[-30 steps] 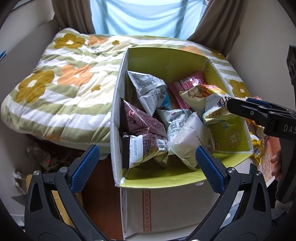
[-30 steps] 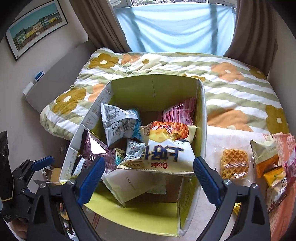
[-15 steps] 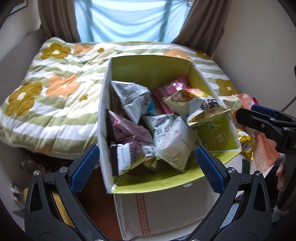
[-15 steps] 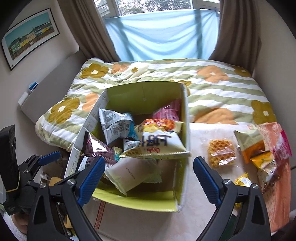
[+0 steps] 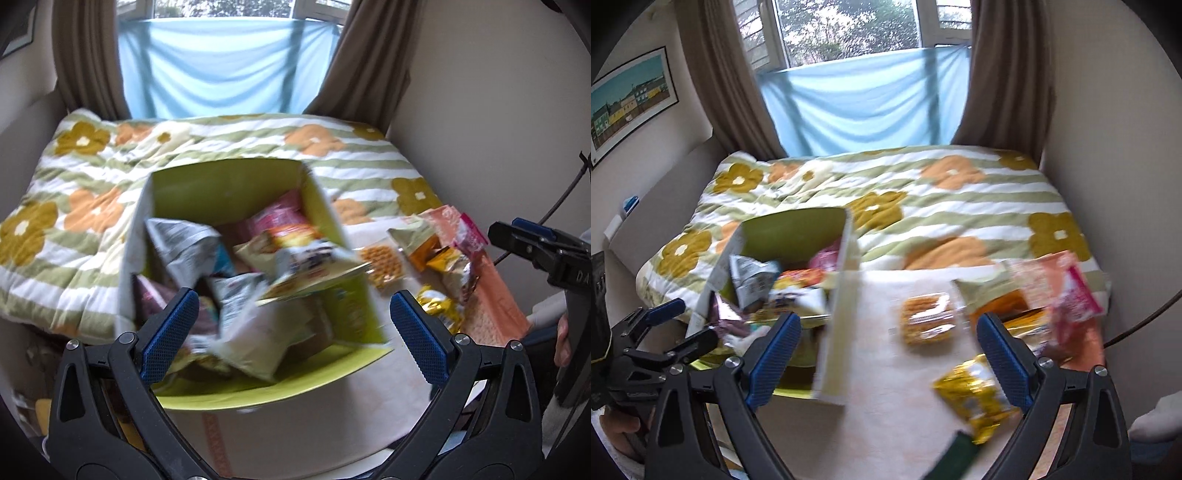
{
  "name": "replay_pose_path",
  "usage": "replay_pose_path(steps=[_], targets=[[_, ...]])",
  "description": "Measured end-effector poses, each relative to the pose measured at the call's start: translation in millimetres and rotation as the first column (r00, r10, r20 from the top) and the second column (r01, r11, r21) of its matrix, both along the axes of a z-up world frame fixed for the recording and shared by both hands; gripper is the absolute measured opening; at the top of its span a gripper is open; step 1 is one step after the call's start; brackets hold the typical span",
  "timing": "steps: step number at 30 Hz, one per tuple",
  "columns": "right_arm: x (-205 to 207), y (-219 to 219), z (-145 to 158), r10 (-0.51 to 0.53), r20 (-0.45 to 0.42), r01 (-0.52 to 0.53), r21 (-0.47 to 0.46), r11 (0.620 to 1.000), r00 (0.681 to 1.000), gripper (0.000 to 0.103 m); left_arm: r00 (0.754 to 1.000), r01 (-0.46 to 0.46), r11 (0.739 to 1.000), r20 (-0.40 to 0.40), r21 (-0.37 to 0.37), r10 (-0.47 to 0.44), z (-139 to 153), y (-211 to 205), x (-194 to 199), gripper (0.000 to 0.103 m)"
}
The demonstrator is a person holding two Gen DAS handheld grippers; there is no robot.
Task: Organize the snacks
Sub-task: 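Move both tools back over the remaining snacks on the table, then grasp the gold bag with the left tool while the right grasps the brown-white chip bag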
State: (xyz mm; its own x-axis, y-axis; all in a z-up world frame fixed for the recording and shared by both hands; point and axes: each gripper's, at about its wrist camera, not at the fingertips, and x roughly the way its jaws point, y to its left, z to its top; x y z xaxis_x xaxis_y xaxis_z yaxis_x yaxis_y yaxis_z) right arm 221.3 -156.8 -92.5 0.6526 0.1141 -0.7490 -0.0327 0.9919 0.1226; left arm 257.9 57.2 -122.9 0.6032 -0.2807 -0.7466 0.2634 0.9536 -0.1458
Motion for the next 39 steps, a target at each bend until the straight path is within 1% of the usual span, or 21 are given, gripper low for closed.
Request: replay_pose_path(steps=[3,6,9,12,15,18,21,23,27,30,34,37,39], targets=[[-2,-43,1,-0.005,-0.011,0.005,0.003,1.000,1.000,0.095,1.000,-0.003,1.000,-0.015,-0.005,0.003,0,-32,-3,0.103],[-3,-79,-2,0.006,-0.026,-0.006,-0.002,1.000,1.000,0.095,0.999,-0.016,1.000,-0.050,0.001,0.016,-7,-69,-7,0.103],[-1,-109,-7,0.026,-0.039,-0.027,-0.008,1.000,0.999,0.095,0.995,-0.043,0.999,-0.085,0.028,0.045,-19,-104,-11,0.103],[3,-132,-16,0.053,-0.061,-0.054,-0.013,0.998,0.997,0.095,0.990,-0.072,0.997,-0.120,0.015,0.074,-33,-133,-12,0.103],[12,-156,-30,0.104,-0.101,-0.103,0.010,0.995,0.989,0.095,0.979,-0.123,0.992,-0.162,0.004,0.122,-48,-160,-12,0.103],[22,-167,-47,0.144,-0.130,-0.144,0.002,0.990,0.981,0.095,0.959,-0.180,0.983,-0.224,-0.019,0.172,-65,-183,-8,0.103],[33,-173,-64,0.190,-0.165,-0.189,0.023,0.982,0.968,0.095,0.939,-0.232,0.973,-0.266,-0.019,0.219,-83,-204,-2,0.103],[39,-178,-76,0.198,-0.193,-0.194,0.043,0.980,0.961,0.095,0.924,-0.261,0.965,-0.293,-0.011,0.247,-96,-215,1,0.103],[50,-188,-101,0.200,-0.243,-0.177,0.116,0.977,0.949,0.095,0.897,-0.284,0.959,-0.355,-0.003,0.264,-125,-232,5,0.103],[57,-194,-117,0.203,-0.279,-0.172,0.131,0.976,0.939,0.095,0.882,-0.284,0.959,-0.392,0.004,0.263,-146,-244,6,0.103],[63,-192,-138,0.231,-0.321,-0.193,0.149,0.970,0.918,0.095,0.858,-0.293,0.956,-0.441,-0.001,0.263,-171,-255,9,0.103],[67,-192,-150,0.251,-0.340,-0.205,0.167,0.964,0.906,0.095,0.847,-0.302,0.953,-0.456,0.010,0.273,-183,-259,11,0.102],[69,-190,-157,0.262,-0.350,-0.214,0.169,0.962,0.899,0.095,0.839,-0.308,0.951,-0.468,0.013,0.277,-188,-260,12,0.100]])
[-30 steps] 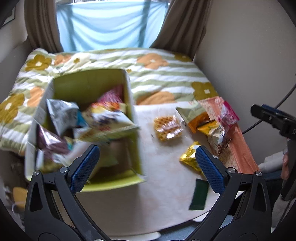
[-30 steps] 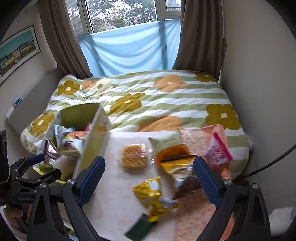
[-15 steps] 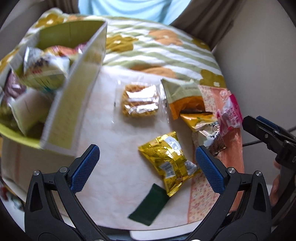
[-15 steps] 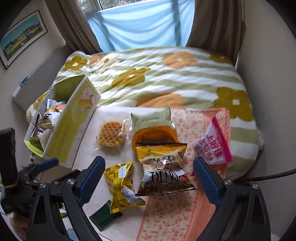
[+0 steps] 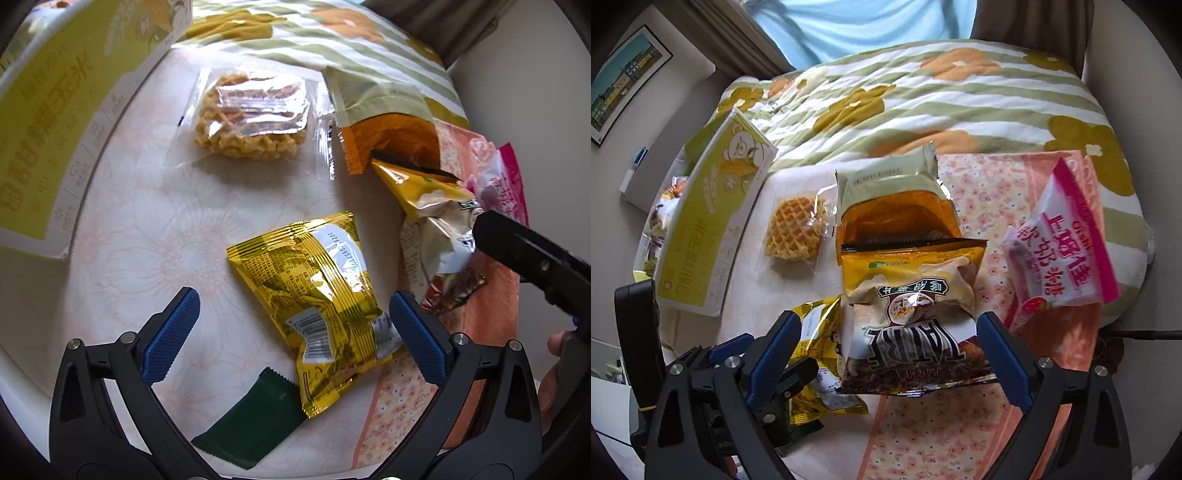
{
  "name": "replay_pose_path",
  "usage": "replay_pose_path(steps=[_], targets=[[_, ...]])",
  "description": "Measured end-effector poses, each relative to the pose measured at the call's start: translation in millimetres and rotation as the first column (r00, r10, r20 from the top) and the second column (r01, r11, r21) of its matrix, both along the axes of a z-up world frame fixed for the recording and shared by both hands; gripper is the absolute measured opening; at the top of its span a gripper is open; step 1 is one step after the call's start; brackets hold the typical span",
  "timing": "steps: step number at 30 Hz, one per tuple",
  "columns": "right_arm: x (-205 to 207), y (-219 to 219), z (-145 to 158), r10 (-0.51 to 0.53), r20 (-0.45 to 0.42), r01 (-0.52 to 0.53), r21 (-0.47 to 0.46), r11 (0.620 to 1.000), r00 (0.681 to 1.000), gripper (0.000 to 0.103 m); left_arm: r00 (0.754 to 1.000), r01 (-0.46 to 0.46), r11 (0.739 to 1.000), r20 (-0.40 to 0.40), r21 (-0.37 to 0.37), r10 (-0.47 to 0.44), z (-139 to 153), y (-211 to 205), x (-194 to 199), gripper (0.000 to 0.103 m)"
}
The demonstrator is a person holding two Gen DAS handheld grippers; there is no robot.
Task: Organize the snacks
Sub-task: 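Grasp the gold bag with the left tool while the right grasps the brown-white chip bag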
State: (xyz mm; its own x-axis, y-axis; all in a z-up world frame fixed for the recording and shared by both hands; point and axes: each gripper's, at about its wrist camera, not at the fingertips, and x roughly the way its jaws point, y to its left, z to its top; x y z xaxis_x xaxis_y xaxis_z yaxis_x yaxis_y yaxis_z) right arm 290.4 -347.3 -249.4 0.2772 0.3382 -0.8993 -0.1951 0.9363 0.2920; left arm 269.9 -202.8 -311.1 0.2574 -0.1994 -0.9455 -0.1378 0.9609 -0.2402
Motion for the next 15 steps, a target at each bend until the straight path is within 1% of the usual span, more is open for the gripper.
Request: replay_pose_path(steps=[1,2,4,5,7,8,9,11,15], targets=[[1,1,-3,0.008,-0.005,-0.008,-0.002,1.000,1.000,0.095,1.000,-0.001,1.000,-0.009,-0.014,0.001,-3,0,1,0.099],[2,3,-6,0.017,-0.011,-0.017,-0.005,1.000,1.000,0.095,1.000,-0.007,1.000,-0.018,-0.025,0.006,-5,0,2,0.095],[5,7,-12,0.032,-0.022,-0.032,-0.006,0.999,0.999,0.095,0.999,-0.010,0.999,-0.033,-0.032,0.009,-9,-1,4,0.091],[7,8,-14,0.038,-0.028,-0.039,-0.003,0.999,0.999,0.095,0.999,-0.009,0.999,-0.042,-0.038,0.008,-11,-2,5,0.088],[9,10,-18,0.048,-0.034,-0.048,-0.003,0.999,0.998,0.095,0.998,-0.007,0.999,-0.058,-0.053,0.004,-16,-5,7,0.078],[10,10,-20,0.052,-0.037,-0.053,-0.003,0.999,0.998,0.095,0.998,-0.001,0.998,-0.067,-0.058,-0.003,-19,-6,7,0.070],[11,10,-22,0.056,-0.041,-0.056,-0.003,0.998,0.998,0.095,0.998,0.008,0.999,-0.064,-0.039,-0.011,-19,-8,6,0.064],[12,10,-25,0.060,-0.045,-0.060,0.000,0.998,0.997,0.095,0.997,0.043,0.999,-0.059,0.001,-0.043,-19,-15,4,0.060],[13,10,-31,0.069,-0.043,-0.070,-0.019,0.997,0.997,0.095,0.996,0.071,0.997,-0.054,0.007,-0.071,-18,-17,6,0.054]])
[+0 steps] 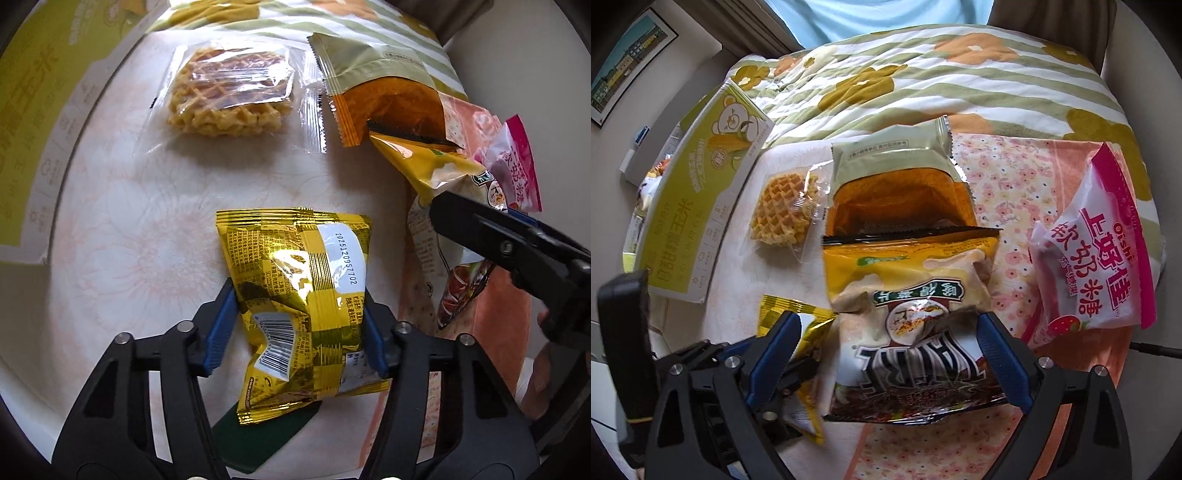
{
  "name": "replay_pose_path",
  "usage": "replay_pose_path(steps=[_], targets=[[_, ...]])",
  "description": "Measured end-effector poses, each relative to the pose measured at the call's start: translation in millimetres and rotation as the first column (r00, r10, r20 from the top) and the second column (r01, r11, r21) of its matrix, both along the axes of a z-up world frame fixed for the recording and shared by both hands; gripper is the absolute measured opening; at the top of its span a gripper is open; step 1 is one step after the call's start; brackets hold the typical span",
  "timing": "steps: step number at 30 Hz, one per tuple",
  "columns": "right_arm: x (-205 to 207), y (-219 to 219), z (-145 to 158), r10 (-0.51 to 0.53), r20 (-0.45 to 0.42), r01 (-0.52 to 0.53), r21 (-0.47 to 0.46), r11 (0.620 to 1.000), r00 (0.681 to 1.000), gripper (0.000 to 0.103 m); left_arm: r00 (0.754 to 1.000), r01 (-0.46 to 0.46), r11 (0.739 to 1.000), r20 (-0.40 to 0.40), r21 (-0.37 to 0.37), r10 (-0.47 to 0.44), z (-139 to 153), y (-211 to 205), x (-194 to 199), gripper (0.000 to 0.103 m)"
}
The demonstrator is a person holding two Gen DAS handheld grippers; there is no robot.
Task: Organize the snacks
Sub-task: 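Grasp the gold bag with the left tool while the right grasps the brown-white chip bag, then carry the gold bag and brown-white chip bag over the box with both tools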
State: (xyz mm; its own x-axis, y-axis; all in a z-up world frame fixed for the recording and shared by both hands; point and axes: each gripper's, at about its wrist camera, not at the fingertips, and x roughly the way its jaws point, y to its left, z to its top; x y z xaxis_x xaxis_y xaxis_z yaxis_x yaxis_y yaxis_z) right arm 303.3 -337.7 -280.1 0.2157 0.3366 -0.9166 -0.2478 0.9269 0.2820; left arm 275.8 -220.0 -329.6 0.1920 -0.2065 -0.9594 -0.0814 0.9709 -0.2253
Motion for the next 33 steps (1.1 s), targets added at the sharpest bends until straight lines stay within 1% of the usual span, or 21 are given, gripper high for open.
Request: replay_pose_path(steps=[2,5,9,18,21,22,26,30,33], targets=[[0,-1,-2,-0.001,-0.002,0.001,-0.003,1.000,1.000,0.095,1.000,0.009,1.000,0.002,0.008,-0.009,0,-1,4,0.053],[1,-3,-5,-0.005,-0.006,0.005,-0.013,1.000,1.000,0.095,0.999,0.030,0.998,0.015,0.061,-0.031,7,0,6,0.052],[2,-5,-13,-0.005,-0.016,0.004,-0.049,0.999,1.000,0.095,0.999,0.027,0.995,0.041,0.097,-0.031,17,6,8,0.052],[0,-9,-18,-0.020,-0.022,0.019,-0.037,0.999,1.000,0.092,0.999,0.000,0.995,0.050,0.097,-0.005,23,24,5,0.052],[-1,-9,-18,-0.027,-0.020,0.027,-0.037,0.999,0.999,0.090,0.999,-0.003,0.995,0.054,0.097,-0.002,24,27,2,0.052],[-3,-10,-18,-0.026,-0.022,0.025,-0.036,0.999,0.999,0.084,0.998,-0.006,0.995,0.055,0.095,0.000,24,27,2,0.052],[-6,-10,-14,-0.024,-0.004,0.024,-0.051,0.998,1.000,0.075,0.998,-0.012,0.996,0.065,0.090,0.007,28,31,-4,0.052],[-14,-10,-10,-0.037,0.013,0.038,-0.058,0.998,0.999,0.072,0.995,-0.007,0.995,0.095,0.098,-0.003,40,32,-10,0.052],[-22,-8,1,-0.048,0.038,0.050,-0.050,0.997,0.998,0.070,0.993,-0.001,0.995,0.120,0.103,-0.011,54,35,-15,0.052]])
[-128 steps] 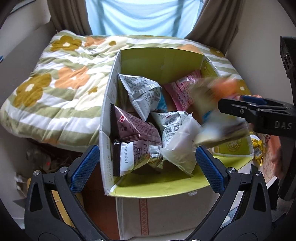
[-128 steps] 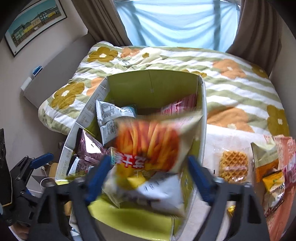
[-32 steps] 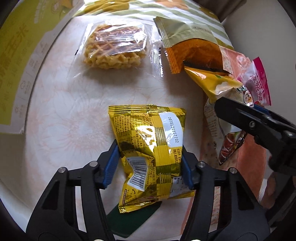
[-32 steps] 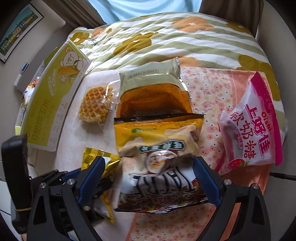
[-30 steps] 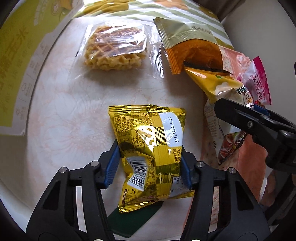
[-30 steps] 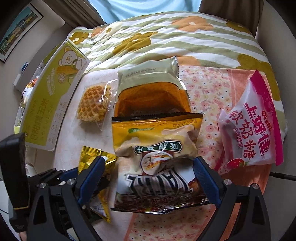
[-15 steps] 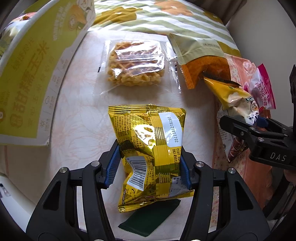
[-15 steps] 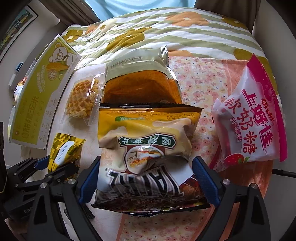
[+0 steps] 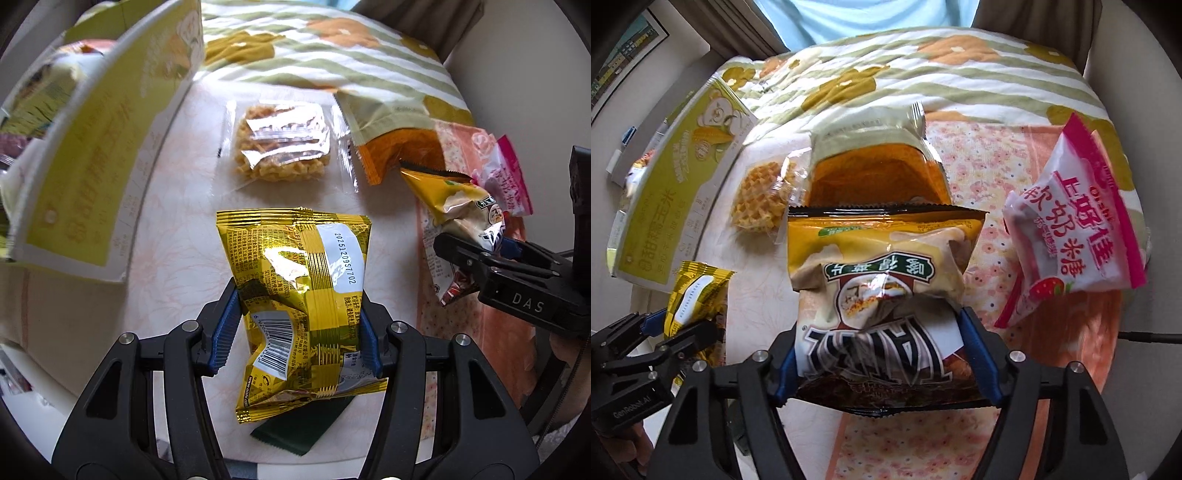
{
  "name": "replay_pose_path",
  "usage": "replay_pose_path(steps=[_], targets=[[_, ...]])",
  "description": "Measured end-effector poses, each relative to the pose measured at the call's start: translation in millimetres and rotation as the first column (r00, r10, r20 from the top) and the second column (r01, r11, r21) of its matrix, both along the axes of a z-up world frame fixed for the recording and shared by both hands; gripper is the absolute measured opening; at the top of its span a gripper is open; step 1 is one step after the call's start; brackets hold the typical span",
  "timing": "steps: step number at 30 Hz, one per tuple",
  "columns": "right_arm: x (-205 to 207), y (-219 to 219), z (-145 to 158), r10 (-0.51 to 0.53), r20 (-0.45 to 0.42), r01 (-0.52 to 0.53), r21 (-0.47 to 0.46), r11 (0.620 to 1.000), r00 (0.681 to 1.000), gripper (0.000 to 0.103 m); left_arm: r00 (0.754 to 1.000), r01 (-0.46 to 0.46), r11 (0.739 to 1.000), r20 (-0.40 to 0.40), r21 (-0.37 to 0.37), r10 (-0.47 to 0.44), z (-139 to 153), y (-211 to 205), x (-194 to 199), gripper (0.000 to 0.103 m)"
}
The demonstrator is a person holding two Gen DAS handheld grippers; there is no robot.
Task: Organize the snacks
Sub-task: 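Carry the gold bag and brown-white chip bag over the box with both tools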
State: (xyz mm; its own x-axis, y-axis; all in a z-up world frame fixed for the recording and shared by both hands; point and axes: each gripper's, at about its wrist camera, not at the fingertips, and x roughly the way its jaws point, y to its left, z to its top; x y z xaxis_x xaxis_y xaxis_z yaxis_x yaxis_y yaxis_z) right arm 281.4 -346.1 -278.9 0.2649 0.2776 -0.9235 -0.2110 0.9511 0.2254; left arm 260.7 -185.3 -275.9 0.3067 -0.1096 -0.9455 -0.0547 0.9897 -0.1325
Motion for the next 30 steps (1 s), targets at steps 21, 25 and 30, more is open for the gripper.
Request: replay_pose_path(steps=[21,25,30], targets=[[-6,92,148,-0.109,0.269,0.082,0.111,0.990,0.957,0.070,0.943,0.054,0.998,0.327,0.012,-0.055,158,132,6,0.052],[5,129,165,-0.105,0.303,0.072,0.118,0.990,0.947,0.070,0.936,0.038,0.999,0.350,0.020,-0.043,175,181,29,0.052],[24,187,179,-0.076,0.330,0.042,0.109,0.993,0.941,0.070,0.938,0.021,1.000,0.346,0.006,-0.022,177,238,59,0.052]])
